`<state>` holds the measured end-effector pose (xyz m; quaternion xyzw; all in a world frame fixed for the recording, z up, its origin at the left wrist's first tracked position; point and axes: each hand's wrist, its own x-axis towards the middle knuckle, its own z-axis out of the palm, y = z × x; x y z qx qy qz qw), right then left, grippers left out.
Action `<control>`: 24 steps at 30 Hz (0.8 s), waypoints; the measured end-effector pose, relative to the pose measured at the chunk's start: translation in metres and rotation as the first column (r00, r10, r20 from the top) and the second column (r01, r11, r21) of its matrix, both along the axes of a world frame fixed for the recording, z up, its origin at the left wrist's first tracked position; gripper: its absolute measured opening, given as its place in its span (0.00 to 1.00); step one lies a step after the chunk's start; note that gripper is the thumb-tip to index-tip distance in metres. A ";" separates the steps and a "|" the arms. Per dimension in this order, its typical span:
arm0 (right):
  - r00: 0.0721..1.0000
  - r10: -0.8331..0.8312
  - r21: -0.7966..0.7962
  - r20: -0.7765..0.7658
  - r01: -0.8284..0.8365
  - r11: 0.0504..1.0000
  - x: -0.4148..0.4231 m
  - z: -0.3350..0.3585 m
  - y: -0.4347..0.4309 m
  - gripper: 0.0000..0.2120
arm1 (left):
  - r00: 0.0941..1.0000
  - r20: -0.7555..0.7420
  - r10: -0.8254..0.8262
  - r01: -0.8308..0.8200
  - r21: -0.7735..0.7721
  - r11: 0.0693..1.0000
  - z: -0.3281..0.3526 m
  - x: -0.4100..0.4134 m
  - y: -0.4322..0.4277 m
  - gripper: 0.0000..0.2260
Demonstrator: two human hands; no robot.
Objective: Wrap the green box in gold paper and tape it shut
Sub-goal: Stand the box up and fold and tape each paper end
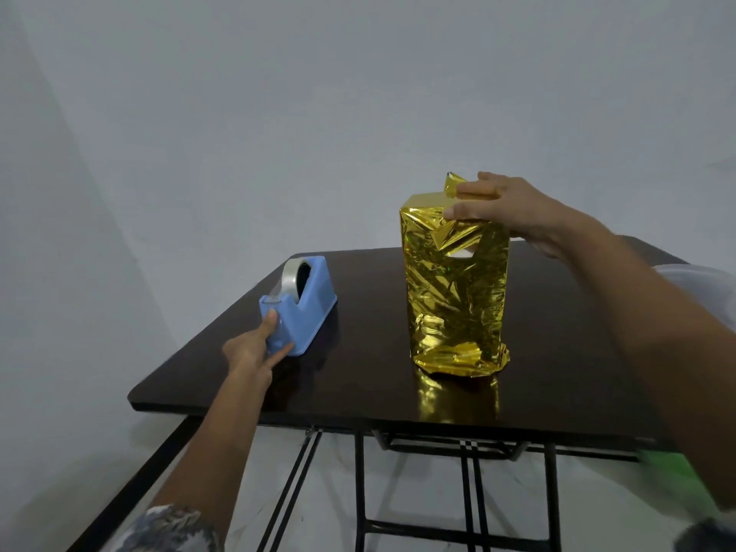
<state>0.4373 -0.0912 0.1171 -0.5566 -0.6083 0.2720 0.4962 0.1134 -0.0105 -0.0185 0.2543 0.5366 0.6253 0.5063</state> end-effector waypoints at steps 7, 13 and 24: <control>0.998 -0.026 0.033 0.049 0.024 0.999 0.000 0.001 -0.003 0.35 | 0.997 -0.014 0.082 -0.080 0.108 0.991 -0.007 0.007 -0.029 0.08; 0.995 -0.016 0.024 0.101 0.013 1.000 -0.001 0.001 -0.007 0.34 | 0.957 -0.263 -0.122 0.242 0.493 0.836 0.065 0.062 -0.061 0.05; 0.991 -0.045 0.040 0.123 0.040 0.998 -0.005 0.000 -0.009 0.35 | 0.605 -0.593 -0.531 0.792 0.378 0.479 0.154 0.152 -0.031 0.14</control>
